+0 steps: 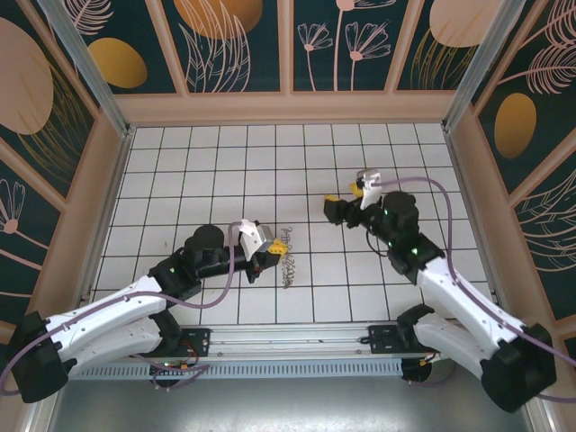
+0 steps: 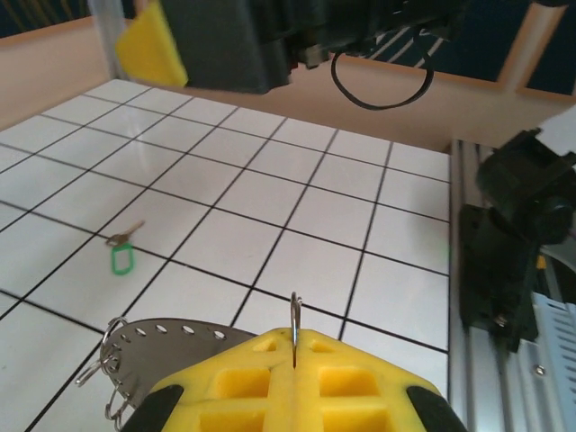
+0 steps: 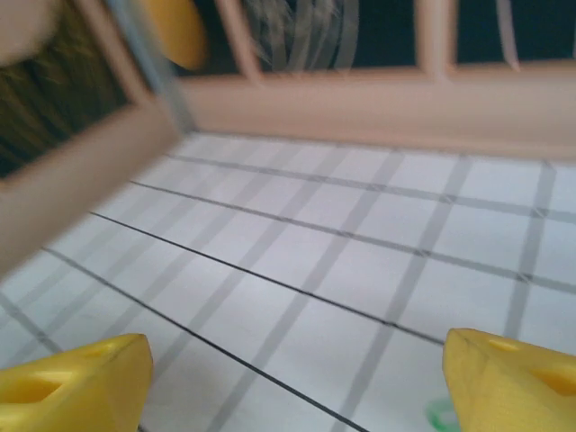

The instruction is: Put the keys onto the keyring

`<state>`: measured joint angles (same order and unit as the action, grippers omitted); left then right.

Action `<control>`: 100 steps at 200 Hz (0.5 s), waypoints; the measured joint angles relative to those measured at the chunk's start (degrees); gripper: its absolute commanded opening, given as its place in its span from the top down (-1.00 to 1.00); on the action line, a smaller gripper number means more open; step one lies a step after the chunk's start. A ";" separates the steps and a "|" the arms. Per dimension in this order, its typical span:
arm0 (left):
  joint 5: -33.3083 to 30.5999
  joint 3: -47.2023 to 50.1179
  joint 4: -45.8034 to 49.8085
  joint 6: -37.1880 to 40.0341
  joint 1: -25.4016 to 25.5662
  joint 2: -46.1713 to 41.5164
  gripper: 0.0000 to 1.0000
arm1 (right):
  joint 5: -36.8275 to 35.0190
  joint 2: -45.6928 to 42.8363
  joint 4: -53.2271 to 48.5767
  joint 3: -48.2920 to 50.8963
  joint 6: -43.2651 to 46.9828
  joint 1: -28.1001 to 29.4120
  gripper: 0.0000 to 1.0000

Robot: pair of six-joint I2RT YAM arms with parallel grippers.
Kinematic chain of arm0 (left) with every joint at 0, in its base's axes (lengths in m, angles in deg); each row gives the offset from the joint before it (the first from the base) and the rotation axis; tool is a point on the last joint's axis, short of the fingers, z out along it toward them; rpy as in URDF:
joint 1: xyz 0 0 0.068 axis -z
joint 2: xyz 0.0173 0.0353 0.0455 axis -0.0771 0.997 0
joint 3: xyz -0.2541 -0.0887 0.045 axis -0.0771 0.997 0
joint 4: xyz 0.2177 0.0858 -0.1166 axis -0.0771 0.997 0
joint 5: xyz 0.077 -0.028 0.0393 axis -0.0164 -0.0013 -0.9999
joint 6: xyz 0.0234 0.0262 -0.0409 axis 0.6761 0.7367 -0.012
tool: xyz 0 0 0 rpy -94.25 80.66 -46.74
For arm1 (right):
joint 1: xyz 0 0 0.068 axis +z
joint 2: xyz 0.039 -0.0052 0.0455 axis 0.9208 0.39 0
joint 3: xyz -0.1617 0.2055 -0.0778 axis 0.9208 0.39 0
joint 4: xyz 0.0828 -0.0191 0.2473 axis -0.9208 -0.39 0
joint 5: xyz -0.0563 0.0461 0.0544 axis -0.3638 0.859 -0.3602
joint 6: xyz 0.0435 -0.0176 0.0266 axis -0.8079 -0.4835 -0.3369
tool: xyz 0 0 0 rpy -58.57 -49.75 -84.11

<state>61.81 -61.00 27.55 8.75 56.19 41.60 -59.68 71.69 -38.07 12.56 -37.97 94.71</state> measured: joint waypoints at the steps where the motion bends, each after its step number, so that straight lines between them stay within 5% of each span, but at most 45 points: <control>1: -0.11 0.07 -0.15 -0.04 0.00 0.02 1.00 | -0.13 0.57 -0.48 -0.20 0.00 -0.28 -0.67; 100: -10.67 4.04 -4.50 -3.04 0.00 -1.11 1.00 | -4.94 34.21 -15.67 -15.65 4.31 -10.49 -0.25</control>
<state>51.15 -56.95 23.05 5.71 56.19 40.49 -64.62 105.89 -53.75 -3.09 -33.67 84.22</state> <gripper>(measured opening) 0.041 0.633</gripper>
